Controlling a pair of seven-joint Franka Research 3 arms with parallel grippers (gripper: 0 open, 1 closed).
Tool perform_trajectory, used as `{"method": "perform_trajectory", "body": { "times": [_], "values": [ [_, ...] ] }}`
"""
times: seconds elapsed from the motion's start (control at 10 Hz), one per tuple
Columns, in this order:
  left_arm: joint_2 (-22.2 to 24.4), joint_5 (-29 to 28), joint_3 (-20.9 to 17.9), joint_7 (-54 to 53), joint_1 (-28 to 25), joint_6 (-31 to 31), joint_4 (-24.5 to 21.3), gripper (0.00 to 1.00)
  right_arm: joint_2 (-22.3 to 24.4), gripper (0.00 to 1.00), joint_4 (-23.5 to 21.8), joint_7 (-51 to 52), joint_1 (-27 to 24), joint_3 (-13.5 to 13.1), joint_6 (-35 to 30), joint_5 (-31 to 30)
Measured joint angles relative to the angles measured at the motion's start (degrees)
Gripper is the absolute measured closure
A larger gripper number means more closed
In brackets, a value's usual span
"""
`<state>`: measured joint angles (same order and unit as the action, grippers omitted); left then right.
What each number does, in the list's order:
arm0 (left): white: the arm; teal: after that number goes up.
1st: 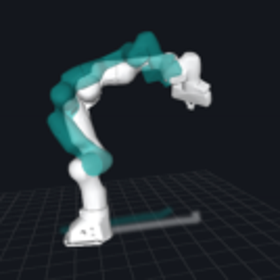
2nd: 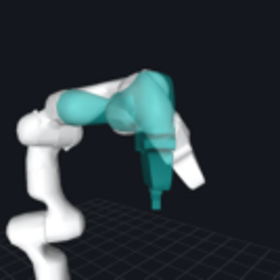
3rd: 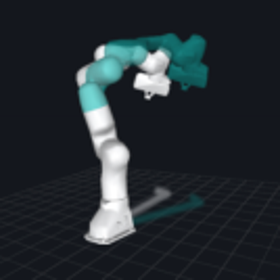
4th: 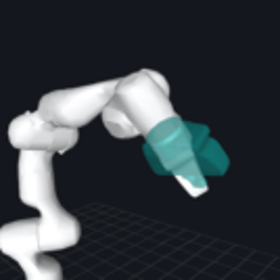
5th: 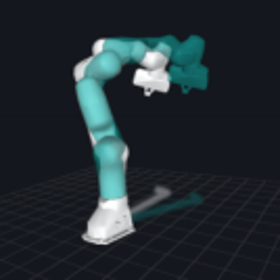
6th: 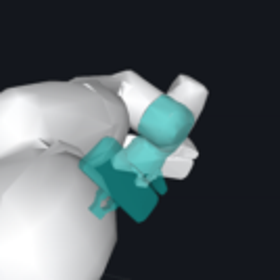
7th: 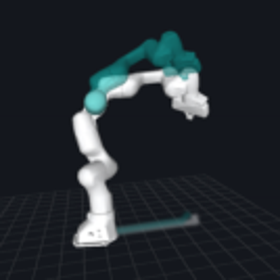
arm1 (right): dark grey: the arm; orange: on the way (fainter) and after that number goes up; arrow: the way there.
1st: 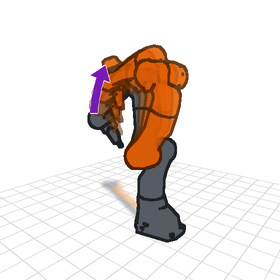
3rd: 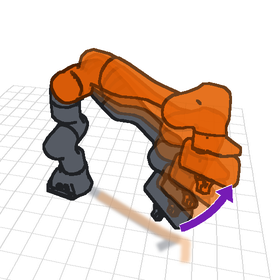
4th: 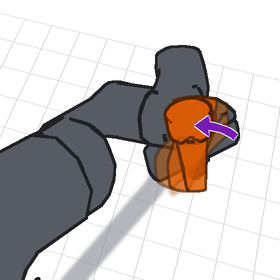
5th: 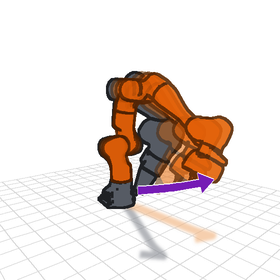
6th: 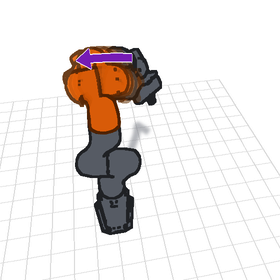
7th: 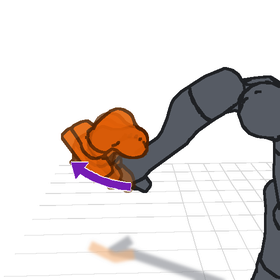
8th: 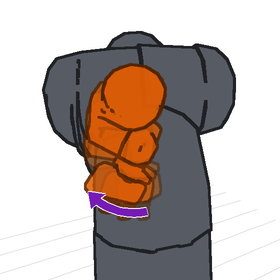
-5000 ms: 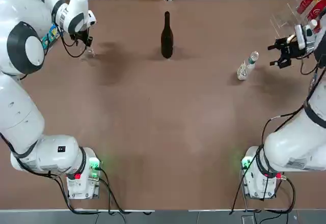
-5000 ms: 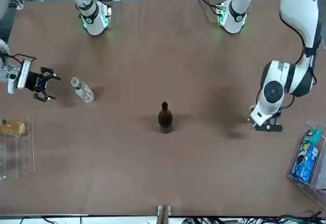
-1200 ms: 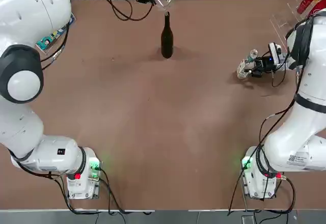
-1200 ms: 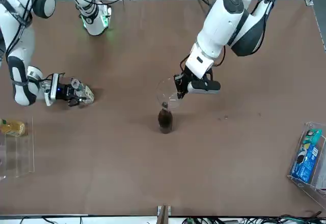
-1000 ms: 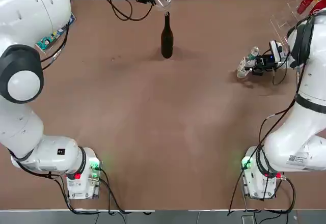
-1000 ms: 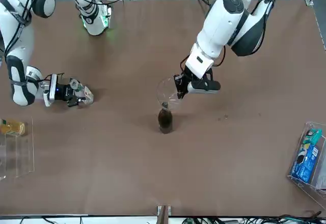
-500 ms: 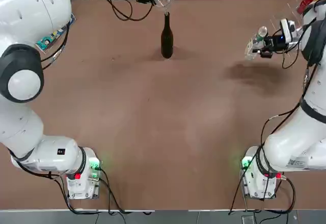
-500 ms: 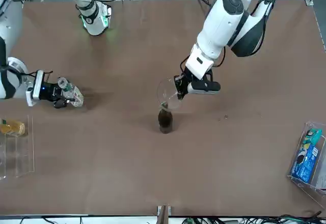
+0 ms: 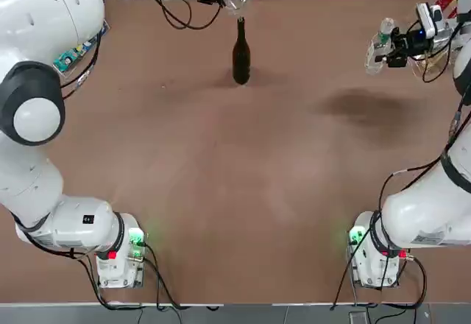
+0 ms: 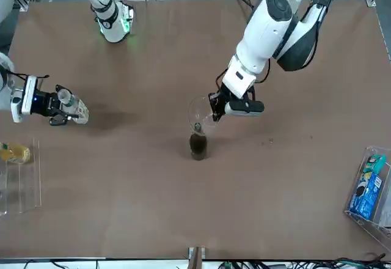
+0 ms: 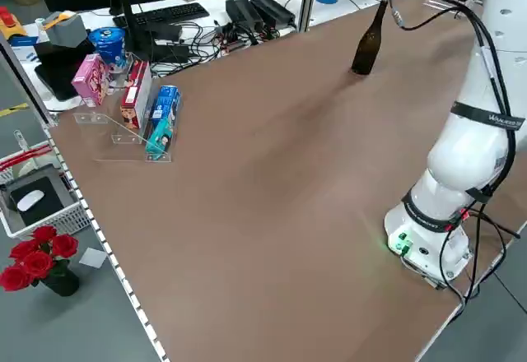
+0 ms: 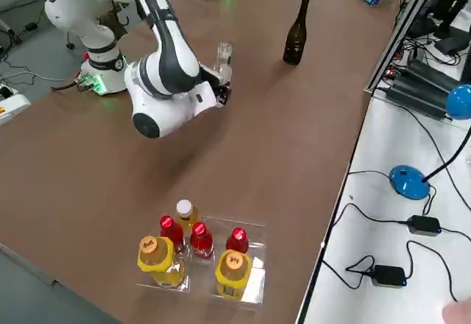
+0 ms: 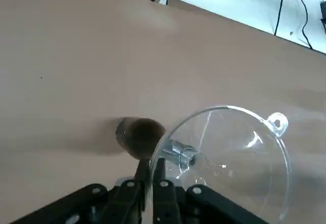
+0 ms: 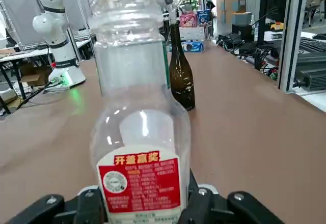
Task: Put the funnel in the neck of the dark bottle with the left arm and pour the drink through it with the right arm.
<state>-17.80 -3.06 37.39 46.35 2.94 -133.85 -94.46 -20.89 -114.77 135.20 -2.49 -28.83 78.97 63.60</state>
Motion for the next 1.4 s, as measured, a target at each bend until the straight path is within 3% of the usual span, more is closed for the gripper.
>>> {"method": "perform_trajectory", "body": {
  "times": [0.2, 0.8, 1.0, 1.2, 1.4],
  "values": [
    [-0.48, -0.35, 0.06, 0.04, 0.03, -0.06, 0.13, 0.91, 2.70, 0.48, 0.08, -6.12, 0.47, 0.01, 0.59, -2.23],
    [-0.94, -0.41, 0.01, 0.90, -1.07, 2.39, 2.33, 0.02, 16.48, 0.48, 2.70, -27.44, 1.56, 2.30, 4.61, -14.16],
    [-0.51, -0.10, 0.04, -8.87, -3.52, 11.21, 3.09, 0.00, 17.53, 0.48, 3.08, -29.52, 1.56, 2.93, 4.85, -15.58],
    [0.97, 0.89, 0.15, -26.67, -7.00, 23.25, 3.19, 0.02, 18.04, 0.48, 3.80, -32.90, 1.57, 3.20, 4.85, -16.75],
    [1.82, 1.93, 0.20, -42.77, -8.81, 30.83, 2.96, 0.01, 21.17, 0.47, 4.95, -41.29, 1.59, 5.40, 4.84, -20.12]
  ]
}}
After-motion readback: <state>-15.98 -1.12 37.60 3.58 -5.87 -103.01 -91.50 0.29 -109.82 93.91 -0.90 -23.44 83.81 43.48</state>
